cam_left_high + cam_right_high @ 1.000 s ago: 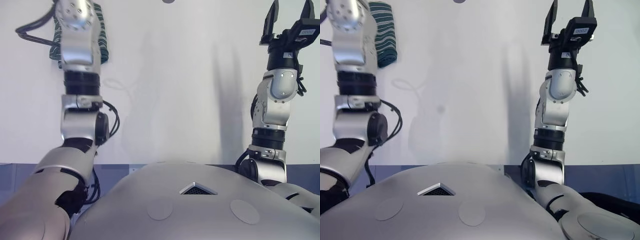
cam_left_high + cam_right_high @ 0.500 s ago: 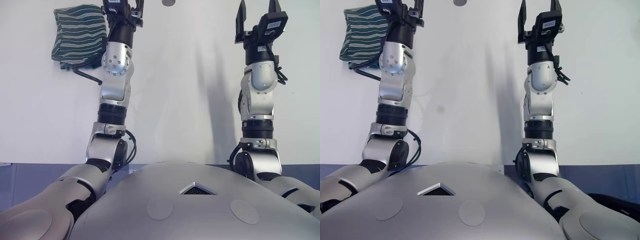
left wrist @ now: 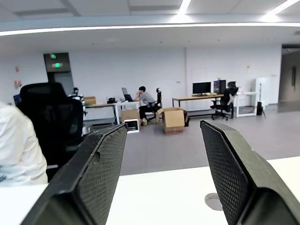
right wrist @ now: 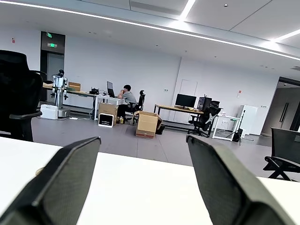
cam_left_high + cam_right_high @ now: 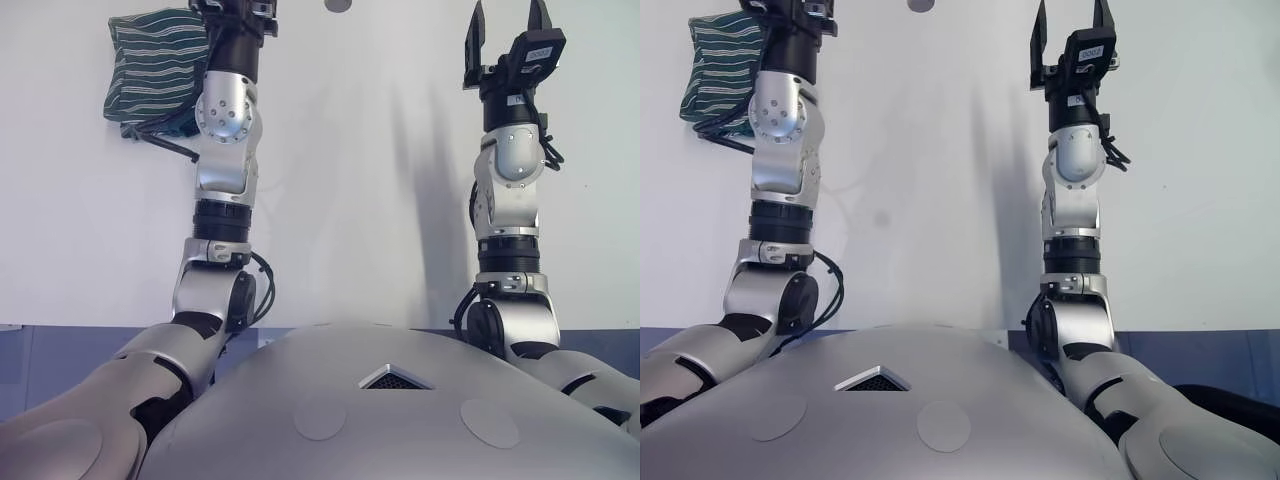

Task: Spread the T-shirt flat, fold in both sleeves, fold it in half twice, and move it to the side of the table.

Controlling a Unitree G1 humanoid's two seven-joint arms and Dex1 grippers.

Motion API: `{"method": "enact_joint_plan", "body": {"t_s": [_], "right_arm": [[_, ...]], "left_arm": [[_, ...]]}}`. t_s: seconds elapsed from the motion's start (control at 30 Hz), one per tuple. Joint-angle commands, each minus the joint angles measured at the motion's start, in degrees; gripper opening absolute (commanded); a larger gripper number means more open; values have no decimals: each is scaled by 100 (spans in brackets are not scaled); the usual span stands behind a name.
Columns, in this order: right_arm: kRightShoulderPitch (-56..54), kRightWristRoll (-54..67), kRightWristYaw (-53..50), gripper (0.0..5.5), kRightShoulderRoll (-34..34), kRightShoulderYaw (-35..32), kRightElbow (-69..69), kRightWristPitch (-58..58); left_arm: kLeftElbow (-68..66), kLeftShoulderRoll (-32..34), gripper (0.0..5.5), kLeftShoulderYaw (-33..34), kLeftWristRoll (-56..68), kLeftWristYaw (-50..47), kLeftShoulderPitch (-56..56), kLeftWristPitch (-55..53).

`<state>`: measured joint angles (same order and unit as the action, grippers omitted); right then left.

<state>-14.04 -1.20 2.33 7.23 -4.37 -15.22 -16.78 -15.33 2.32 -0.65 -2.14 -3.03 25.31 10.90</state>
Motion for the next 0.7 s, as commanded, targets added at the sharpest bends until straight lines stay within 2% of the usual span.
{"method": "enact_joint_plan", "body": {"t_s": [0.03,0.27,0.4,0.7], "right_arm": [[-257,32,-82,343,-62,-25,-140,-124],[-246,-124,35,343,28,109,-326,-238],[-300,-97,88,343,11,146,-375,-247],[-422,-178,18,343,46,132,-435,-265]], "left_arm": [[-130,-12,285,0,-97,-34,100,41],[-283,0,285,14,-76,65,-26,92],[-152,-36,285,-287,-177,378,-130,254],[-325,-108,285,-168,-242,87,61,340]]}}
